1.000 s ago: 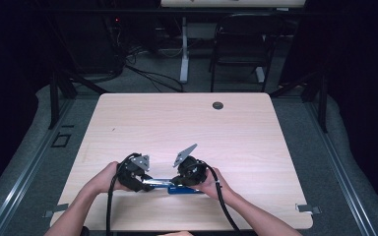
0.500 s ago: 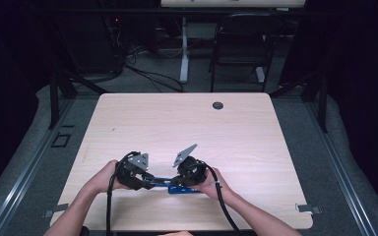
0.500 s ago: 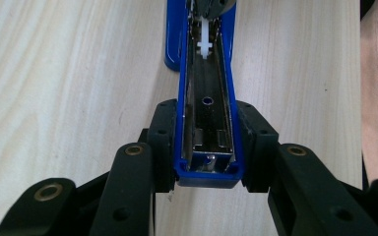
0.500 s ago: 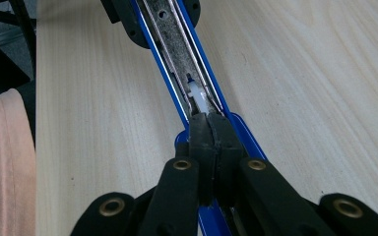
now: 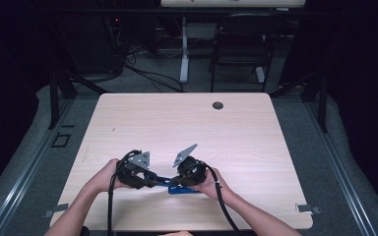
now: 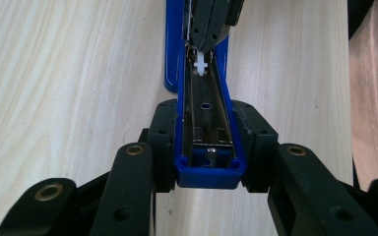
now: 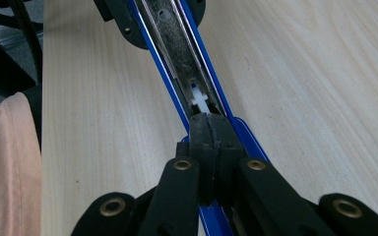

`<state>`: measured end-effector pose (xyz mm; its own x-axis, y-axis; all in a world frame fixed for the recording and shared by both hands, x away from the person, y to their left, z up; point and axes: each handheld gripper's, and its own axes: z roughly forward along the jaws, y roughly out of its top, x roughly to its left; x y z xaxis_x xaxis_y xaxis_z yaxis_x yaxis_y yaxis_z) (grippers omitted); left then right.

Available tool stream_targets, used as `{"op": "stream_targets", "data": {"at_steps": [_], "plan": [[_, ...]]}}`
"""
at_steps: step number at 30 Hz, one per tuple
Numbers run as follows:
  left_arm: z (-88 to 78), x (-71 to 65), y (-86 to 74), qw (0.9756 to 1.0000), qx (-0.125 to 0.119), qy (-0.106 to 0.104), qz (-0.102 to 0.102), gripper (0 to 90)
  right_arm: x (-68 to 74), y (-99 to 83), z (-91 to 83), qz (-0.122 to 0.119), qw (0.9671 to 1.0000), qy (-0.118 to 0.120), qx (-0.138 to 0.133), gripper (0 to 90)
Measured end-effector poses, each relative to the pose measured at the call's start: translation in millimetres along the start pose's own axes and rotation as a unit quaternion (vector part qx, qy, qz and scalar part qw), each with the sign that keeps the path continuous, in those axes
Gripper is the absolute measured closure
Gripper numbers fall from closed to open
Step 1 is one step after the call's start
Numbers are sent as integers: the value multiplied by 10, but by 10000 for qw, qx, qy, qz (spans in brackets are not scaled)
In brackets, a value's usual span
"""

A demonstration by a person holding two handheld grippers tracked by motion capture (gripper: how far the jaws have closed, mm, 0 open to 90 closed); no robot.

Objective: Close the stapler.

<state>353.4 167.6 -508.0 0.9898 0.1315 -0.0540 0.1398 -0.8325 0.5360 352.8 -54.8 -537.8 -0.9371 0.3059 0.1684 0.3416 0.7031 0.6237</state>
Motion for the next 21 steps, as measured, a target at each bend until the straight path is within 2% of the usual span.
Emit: {"op": "stream_targets", "data": {"at_steps": [5, 6, 7, 9, 10, 13, 21], "plan": [[-28, -29, 125, 9999, 114, 76, 92, 654, 15, 12, -23, -17, 10000, -35, -47, 900], [-42, -25, 155, 9997, 216, -2, 128, 654, 13, 13, -31, -24, 10000, -29, -50, 900], [-38, -40, 174, 9997, 155, 97, 144, 654, 15, 15, -34, -22, 10000, -38, -59, 900], [-46, -44, 212, 9996, 194, 124, 176, 654, 16, 16, -44, -25, 10000, -13, -82, 900], [-56, -32, 227, 9996, 211, 21, 177, 655, 17, 18, -47, -32, 9999, -34, -91, 900], [-54, -38, 256, 9997, 129, 88, 192, 655, 19, 24, -56, -51, 9999, -18, -105, 900], [-58, -43, 342, 9996, 99, 82, 262, 655, 36, 39, -76, -75, 9997, -6, -216, 898]]}}
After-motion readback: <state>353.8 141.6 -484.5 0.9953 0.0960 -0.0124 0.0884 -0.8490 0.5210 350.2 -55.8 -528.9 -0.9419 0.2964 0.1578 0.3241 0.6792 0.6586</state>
